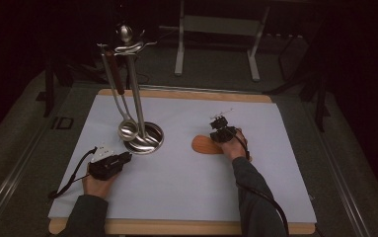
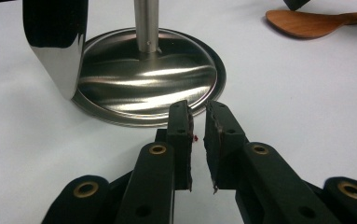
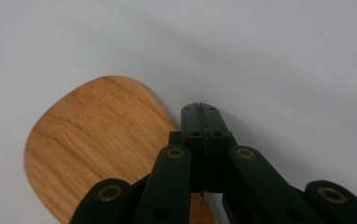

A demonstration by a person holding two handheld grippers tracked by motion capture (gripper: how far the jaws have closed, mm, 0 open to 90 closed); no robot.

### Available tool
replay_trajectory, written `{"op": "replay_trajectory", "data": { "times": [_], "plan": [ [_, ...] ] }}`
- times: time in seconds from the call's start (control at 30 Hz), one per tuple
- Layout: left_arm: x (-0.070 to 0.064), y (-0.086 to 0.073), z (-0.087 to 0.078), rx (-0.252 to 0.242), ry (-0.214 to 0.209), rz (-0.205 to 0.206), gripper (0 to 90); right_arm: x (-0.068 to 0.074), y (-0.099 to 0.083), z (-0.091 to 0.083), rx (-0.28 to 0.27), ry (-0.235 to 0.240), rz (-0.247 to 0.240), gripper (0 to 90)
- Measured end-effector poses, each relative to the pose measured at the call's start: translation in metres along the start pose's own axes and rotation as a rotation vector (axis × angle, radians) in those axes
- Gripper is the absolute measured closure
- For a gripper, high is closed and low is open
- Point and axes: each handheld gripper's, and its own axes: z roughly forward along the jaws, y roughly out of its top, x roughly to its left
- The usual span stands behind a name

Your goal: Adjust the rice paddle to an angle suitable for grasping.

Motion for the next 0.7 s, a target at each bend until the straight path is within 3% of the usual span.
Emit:
{"op": "replay_trajectory", "data": {
  "times": [0.33, 0.5, 0.7],
  "plan": [
    [0.000, 0.000, 0.000, 0.002, -0.002, -0.001, 80.8, -0.001, 0.001, 0.004, 0.008, -0.003, -0.010, 90.0],
    [0.000, 0.000, 0.000, 0.002, -0.002, -0.001, 80.8, 0.007, 0.000, 0.004, 0.002, 0.020, -0.023, 90.0],
    [0.000, 0.000, 0.000, 0.002, -0.002, -0.001, 80.8, 0.026, -0.004, 0.002, -0.011, 0.052, -0.082, 90.0]
  ]
}}
